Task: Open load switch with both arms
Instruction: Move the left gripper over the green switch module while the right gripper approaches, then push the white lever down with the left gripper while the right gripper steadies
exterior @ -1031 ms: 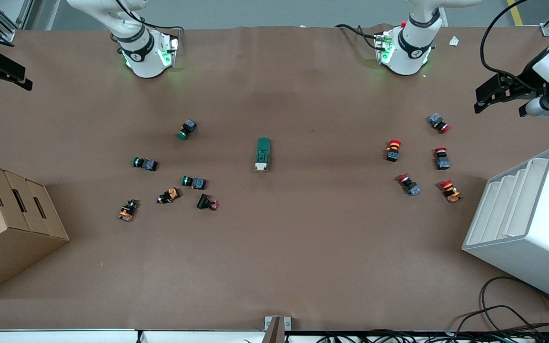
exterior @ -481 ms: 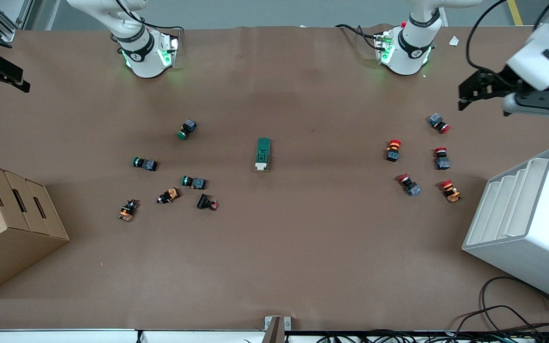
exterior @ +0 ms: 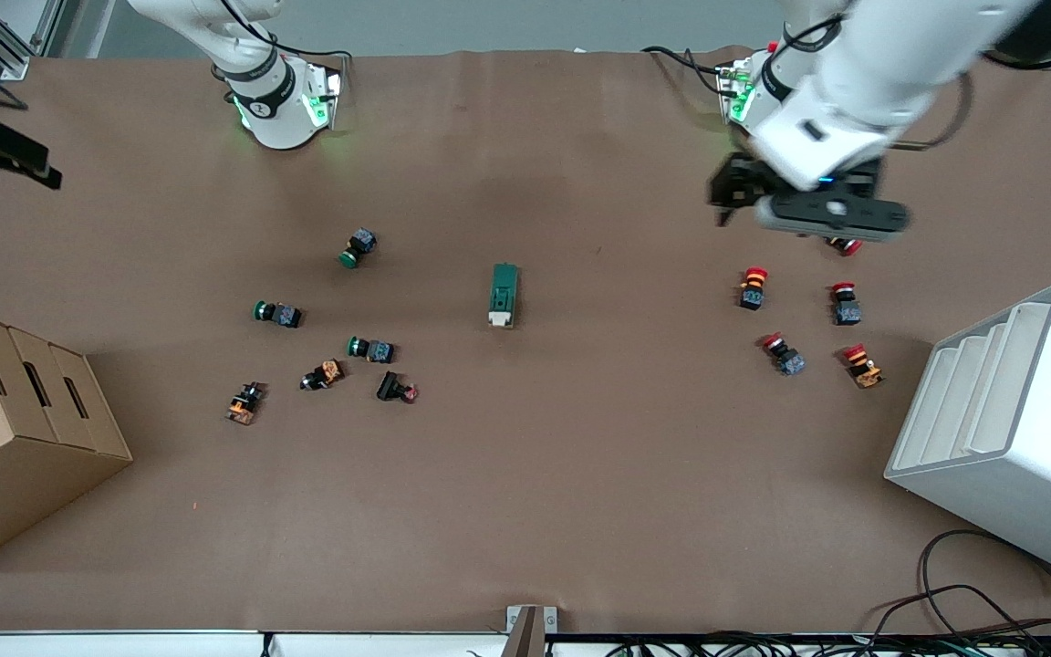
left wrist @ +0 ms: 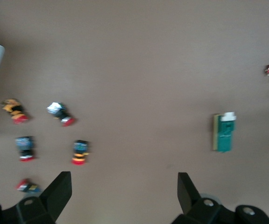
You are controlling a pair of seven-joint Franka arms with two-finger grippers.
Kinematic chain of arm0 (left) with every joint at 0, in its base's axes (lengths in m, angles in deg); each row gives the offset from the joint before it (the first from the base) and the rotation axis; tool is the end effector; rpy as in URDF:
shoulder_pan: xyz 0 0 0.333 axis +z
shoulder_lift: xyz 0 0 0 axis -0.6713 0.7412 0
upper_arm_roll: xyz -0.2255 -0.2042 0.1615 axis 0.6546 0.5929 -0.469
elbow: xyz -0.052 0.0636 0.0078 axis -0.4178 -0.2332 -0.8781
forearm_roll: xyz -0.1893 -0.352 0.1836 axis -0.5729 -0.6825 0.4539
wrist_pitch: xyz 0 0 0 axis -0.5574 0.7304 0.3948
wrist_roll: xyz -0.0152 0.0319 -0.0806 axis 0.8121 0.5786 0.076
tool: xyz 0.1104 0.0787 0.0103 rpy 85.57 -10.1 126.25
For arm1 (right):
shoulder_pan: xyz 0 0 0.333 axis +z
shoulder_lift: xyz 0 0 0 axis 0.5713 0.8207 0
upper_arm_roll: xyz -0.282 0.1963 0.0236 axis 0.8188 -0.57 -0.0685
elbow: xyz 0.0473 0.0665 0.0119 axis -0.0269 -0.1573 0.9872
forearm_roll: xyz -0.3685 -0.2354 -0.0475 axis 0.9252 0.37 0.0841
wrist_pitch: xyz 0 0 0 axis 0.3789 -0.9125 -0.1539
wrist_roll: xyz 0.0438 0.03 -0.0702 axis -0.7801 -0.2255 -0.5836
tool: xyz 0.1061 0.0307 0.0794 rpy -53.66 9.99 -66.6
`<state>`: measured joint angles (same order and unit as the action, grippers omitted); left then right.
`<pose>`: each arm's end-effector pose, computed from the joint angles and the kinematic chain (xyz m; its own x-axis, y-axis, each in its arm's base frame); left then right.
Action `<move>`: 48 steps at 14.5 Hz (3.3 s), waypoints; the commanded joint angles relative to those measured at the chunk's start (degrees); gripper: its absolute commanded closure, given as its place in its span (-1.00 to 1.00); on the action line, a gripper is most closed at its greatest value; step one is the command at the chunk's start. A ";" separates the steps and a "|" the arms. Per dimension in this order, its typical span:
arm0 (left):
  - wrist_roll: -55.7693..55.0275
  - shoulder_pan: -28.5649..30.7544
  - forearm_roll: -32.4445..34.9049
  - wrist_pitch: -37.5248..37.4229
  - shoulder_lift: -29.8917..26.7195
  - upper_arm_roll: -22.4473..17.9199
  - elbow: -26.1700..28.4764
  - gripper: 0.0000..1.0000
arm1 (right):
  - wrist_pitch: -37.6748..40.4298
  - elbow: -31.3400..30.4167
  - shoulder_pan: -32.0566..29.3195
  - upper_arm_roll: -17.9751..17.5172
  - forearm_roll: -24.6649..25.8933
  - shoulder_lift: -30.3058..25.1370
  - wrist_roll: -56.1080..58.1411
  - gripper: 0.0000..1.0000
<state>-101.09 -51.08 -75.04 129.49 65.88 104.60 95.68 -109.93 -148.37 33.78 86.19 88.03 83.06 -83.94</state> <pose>0.5522 -0.3107 0.6055 0.9956 -0.0903 0.0246 -0.0918 -0.9935 0.0668 0.5552 -0.0529 0.6293 0.9866 -0.0108 -0.1629 -0.0164 -0.9993 -0.0332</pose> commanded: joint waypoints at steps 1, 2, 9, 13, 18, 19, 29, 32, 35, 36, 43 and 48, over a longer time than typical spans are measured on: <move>-11.43 -1.53 2.75 3.72 3.61 5.48 -0.88 -1.00 | -2.40 3.22 -0.87 -0.63 0.11 9.13 0.27 -1.00; -16.36 -3.81 5.56 4.78 5.19 6.37 -1.05 -1.00 | -3.73 3.66 -0.87 -0.54 0.55 11.51 0.36 -1.00; -51.52 -24.11 23.75 11.20 18.28 6.47 -0.61 -1.00 | -6.20 3.22 -0.25 -0.63 -3.81 12.06 -4.10 -1.00; -70.06 -32.11 36.14 12.96 26.28 6.55 -0.61 -1.00 | -6.29 3.48 2.81 -1.16 -5.77 12.06 -20.87 -1.00; -96.88 -39.67 56.44 14.72 37.71 6.64 -0.44 -1.00 | -6.20 2.61 5.90 -1.07 -5.60 12.24 -30.48 -1.00; -98.57 -40.64 59.17 14.72 39.03 6.56 -0.26 -0.99 | -6.29 2.17 5.90 -1.07 -5.34 12.24 -31.27 -1.00; -117.38 -43.64 88.10 14.20 47.83 6.20 7.82 -0.96 | -14.01 2.69 17.30 -1.16 -5.95 20.57 -56.37 -1.00; -118.27 -43.29 94.15 14.02 47.74 6.03 10.80 -0.95 | -15.17 4.35 23.46 -1.16 -5.69 25.84 -69.56 -1.00; -122.82 -43.20 103.02 14.02 47.92 3.84 15.02 -0.95 | -15.34 10.67 28.12 -1.25 -5.86 34.18 -80.64 -1.00; -124.67 -43.20 105.75 14.02 48.00 3.40 16.17 -0.95 | -16.47 12.78 29.96 -1.25 -5.86 37.25 -84.68 -1.00; -124.51 -44.08 108.94 10.78 48.88 1.02 16.79 -0.97 | -26.76 14.38 39.11 -1.25 -9.82 47.82 -104.83 -1.00; -124.16 -44.08 109.82 9.89 49.49 0.31 16.44 -0.99 | -27.56 14.12 43.68 -1.25 -10.69 49.94 -109.06 -1.00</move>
<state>-225.28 -95.65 33.90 139.78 114.14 105.65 111.71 -137.84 -135.12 75.79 84.37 78.79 132.59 -191.53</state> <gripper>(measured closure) 0.009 0.000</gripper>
